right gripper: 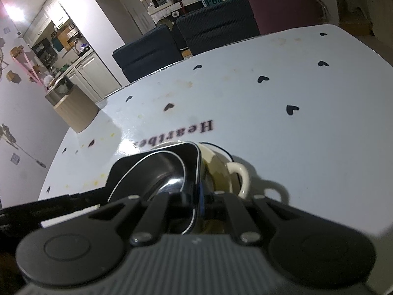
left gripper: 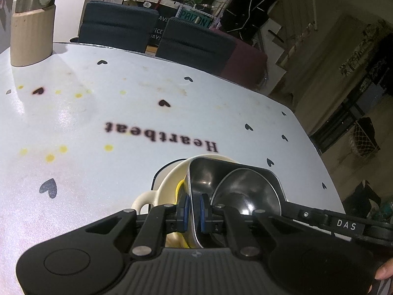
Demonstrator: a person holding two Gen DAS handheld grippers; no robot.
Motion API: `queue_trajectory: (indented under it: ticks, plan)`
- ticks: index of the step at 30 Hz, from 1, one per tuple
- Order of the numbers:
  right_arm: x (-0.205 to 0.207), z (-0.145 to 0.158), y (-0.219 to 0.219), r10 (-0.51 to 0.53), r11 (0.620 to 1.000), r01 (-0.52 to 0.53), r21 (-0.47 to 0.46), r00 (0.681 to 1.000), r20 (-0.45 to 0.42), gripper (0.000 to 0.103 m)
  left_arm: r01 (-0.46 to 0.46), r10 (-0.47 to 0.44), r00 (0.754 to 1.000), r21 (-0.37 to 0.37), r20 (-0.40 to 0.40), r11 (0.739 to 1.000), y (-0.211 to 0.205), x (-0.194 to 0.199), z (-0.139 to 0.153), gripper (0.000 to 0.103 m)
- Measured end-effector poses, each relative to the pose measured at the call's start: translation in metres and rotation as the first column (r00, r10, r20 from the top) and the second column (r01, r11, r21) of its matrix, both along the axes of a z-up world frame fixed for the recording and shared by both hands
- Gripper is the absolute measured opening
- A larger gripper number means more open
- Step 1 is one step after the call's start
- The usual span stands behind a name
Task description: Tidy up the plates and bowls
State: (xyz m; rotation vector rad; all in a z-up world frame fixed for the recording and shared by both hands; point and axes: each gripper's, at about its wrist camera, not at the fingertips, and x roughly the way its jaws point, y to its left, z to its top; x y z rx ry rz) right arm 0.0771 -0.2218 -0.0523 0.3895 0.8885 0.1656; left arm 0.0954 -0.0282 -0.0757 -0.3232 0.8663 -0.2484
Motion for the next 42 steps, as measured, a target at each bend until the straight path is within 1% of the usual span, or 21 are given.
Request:
queue_trajectory:
  ticks: [8,10,11,16,18,20,23,24,25,26,27,28,29,30,32,33,34,35,37,41,42]
  plan:
    - [0.001,-0.001,0.000,0.001,1.000,-0.001,0.001,1.000,-0.006,0.007,0.008,-0.009,1.000,-0.004,-0.017,1.000,0.001,0.000,-0.002,0.009]
    - [0.002,-0.002,0.000,-0.002,1.000,0.002,0.000,1.000,-0.014,0.007,0.008,-0.008,1.000,0.003,-0.021,1.000,0.001,-0.001,-0.002,0.010]
    - [0.002,-0.002,0.000,-0.003,1.000,0.003,-0.002,1.000,-0.015,0.007,0.004,-0.004,1.000,0.007,-0.022,1.000,0.001,-0.001,-0.001,0.013]
    - [-0.003,0.001,0.001,-0.009,1.000,0.008,-0.016,1.000,-0.007,0.012,-0.011,0.011,1.000,0.019,-0.015,1.000,0.004,-0.007,0.004,0.015]
    - [-0.006,0.004,0.001,-0.014,1.000,0.014,-0.026,1.000,0.001,0.012,-0.014,0.014,1.000,0.018,-0.005,1.000,0.004,-0.011,0.007,0.024]
    - [-0.010,0.007,0.000,-0.018,0.999,0.019,-0.039,1.000,0.016,0.012,-0.016,0.015,1.000,0.030,0.016,0.999,0.005,-0.017,0.013,0.029]
    - [-0.018,0.016,0.000,-0.028,0.996,0.032,-0.078,0.998,0.057,0.012,-0.023,0.021,0.999,0.042,0.047,0.999,0.006,-0.027,0.021,0.042]
    - [-0.020,0.019,0.000,-0.032,0.995,0.038,-0.087,0.997,0.071,0.015,-0.025,0.023,0.998,0.039,0.054,0.999,0.006,-0.030,0.024,0.048]
    - [-0.024,0.022,-0.001,-0.034,0.995,0.042,-0.094,0.996,0.086,0.019,-0.026,0.023,0.998,0.040,0.065,0.999,0.006,-0.034,0.027,0.052]
    - [-0.028,0.025,-0.001,-0.036,0.993,0.047,-0.104,0.994,0.105,0.021,-0.027,0.023,0.997,0.046,0.079,0.999,0.006,-0.038,0.030,0.061]
    - [-0.032,0.028,-0.001,-0.036,0.992,0.050,-0.114,0.992,0.124,0.026,-0.028,0.022,0.995,0.056,0.096,0.998,0.005,-0.043,0.034,0.071]
    - [-0.036,0.031,-0.001,-0.036,0.991,0.054,-0.122,0.989,0.144,0.032,-0.028,0.020,0.993,0.067,0.115,0.997,0.005,-0.048,0.038,0.077]
    - [-0.042,0.034,-0.001,-0.036,0.990,0.058,-0.128,0.985,0.168,0.035,-0.029,0.018,0.991,0.075,0.133,0.997,0.004,-0.053,0.042,0.085]
    - [-0.046,0.036,-0.002,-0.038,0.990,0.062,-0.128,0.982,0.184,0.042,-0.028,0.016,0.989,0.077,0.146,0.997,0.003,-0.057,0.046,0.091]
    - [-0.056,0.040,-0.002,-0.042,0.989,0.069,-0.129,0.978,0.206,0.047,-0.033,0.019,0.985,0.079,0.170,0.996,0.002,-0.067,0.054,0.099]
    - [-0.060,0.043,-0.001,-0.040,0.989,0.070,-0.134,0.975,0.218,0.051,-0.037,0.021,0.983,0.084,0.184,0.996,0.002,-0.072,0.059,0.103]
    - [-0.065,0.047,0.001,-0.038,0.987,0.072,-0.142,0.972,0.231,0.057,-0.041,0.023,0.980,0.090,0.198,0.995,0.001,-0.076,0.063,0.103]
    - [-0.070,0.051,0.002,-0.035,0.985,0.075,-0.155,0.968,0.250,0.059,-0.047,0.026,0.976,0.095,0.217,0.994,0.001,-0.080,0.068,0.103]
    - [-0.081,0.059,0.005,-0.027,0.980,0.083,-0.180,0.955,0.294,0.069,-0.068,0.041,0.971,0.108,0.237,0.992,-0.001,-0.090,0.075,0.103]
    - [-0.105,0.069,0.007,-0.017,0.972,0.100,-0.214,0.933,0.359,0.083,-0.087,0.051,0.963,0.126,0.264,0.988,-0.002,-0.108,0.077,0.103]
    - [-0.111,0.070,0.007,-0.016,0.969,0.106,-0.223,0.929,0.370,0.092,-0.086,0.047,0.962,0.136,0.270,0.987,-0.003,-0.113,0.077,0.103]
